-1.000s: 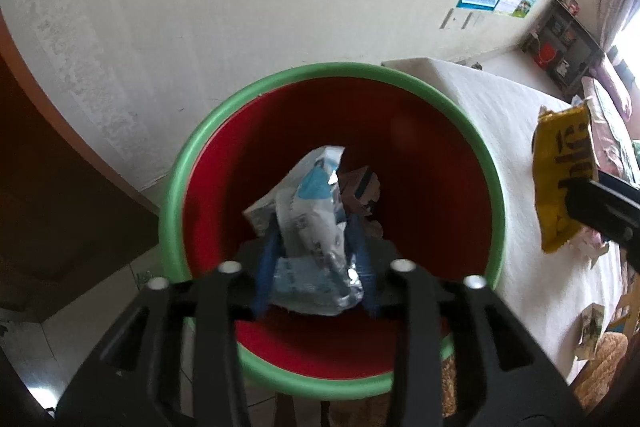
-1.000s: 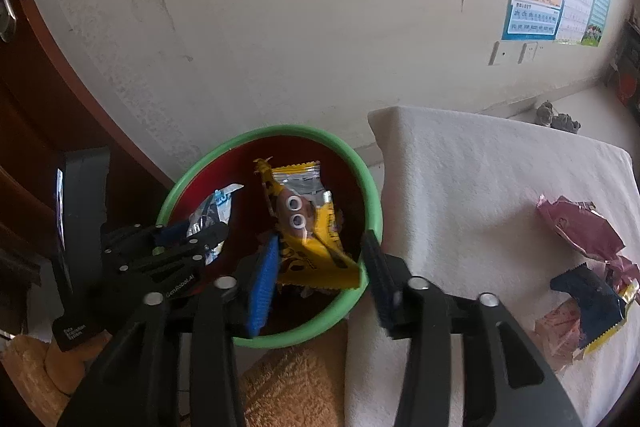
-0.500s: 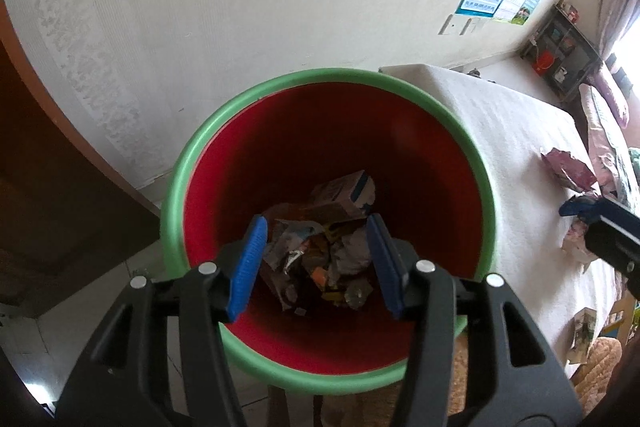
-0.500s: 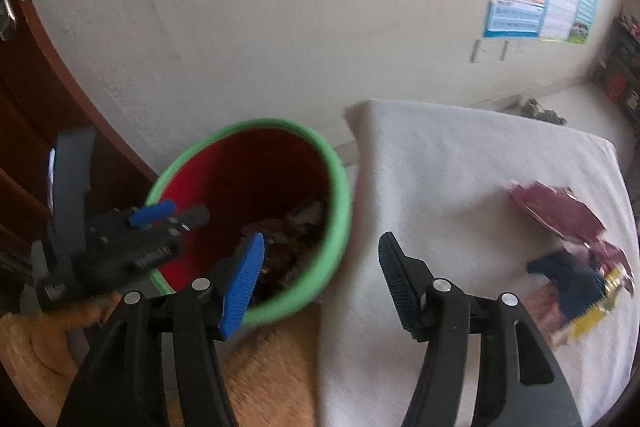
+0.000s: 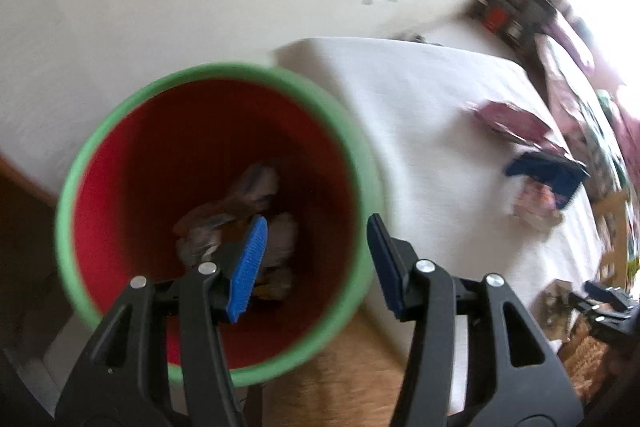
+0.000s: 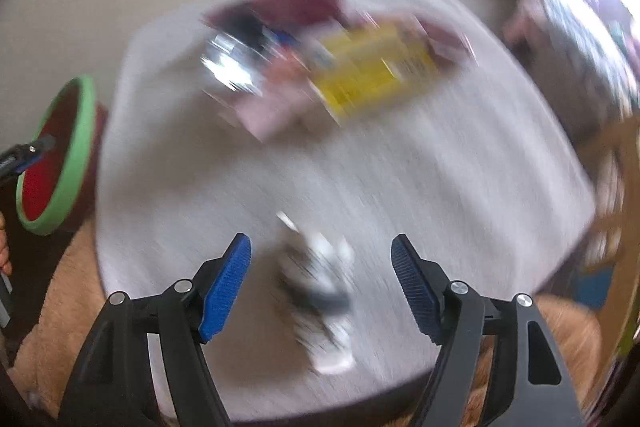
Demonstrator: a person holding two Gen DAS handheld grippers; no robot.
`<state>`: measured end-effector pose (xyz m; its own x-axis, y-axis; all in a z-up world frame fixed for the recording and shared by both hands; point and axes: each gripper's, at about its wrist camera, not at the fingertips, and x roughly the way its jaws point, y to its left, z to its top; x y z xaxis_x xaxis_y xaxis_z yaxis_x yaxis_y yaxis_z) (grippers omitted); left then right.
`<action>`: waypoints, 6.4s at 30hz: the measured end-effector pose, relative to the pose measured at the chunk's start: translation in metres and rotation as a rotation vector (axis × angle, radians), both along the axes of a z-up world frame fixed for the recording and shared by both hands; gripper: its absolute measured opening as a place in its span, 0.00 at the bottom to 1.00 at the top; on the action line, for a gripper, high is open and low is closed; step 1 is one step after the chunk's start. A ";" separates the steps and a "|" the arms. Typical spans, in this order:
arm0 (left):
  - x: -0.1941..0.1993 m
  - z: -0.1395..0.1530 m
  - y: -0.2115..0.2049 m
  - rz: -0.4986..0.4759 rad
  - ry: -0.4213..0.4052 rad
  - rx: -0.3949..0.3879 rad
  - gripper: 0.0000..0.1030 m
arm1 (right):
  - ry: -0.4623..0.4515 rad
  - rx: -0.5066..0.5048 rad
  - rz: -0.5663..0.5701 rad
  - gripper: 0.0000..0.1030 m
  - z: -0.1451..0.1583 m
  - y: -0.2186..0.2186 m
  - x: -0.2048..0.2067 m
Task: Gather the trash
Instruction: 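Move both grippers back to the table toward the paper cup and blue wrapper, then grasp the blue foil wrapper with the left gripper while the right grasps white patterned paper cup, then carry the blue wrapper and paper cup over the bucket and open both grippers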
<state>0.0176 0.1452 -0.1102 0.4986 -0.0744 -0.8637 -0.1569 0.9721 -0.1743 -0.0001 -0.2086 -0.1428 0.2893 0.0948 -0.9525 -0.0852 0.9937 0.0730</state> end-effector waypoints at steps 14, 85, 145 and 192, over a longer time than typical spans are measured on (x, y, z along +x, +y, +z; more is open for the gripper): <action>0.081 0.036 -0.201 -0.443 -0.019 -0.019 0.59 | 0.019 0.141 -0.018 0.47 -0.024 -0.021 -0.004; 0.057 -0.032 -0.162 -0.431 0.105 0.190 0.46 | 0.009 0.143 -0.021 0.42 -0.014 -0.002 -0.007; 0.023 0.009 -0.072 -0.203 0.025 0.093 0.32 | -0.181 0.175 0.122 0.42 0.062 0.061 0.026; -0.035 -0.023 0.082 0.116 0.074 0.051 0.32 | -0.145 0.217 0.483 0.42 0.071 0.259 0.051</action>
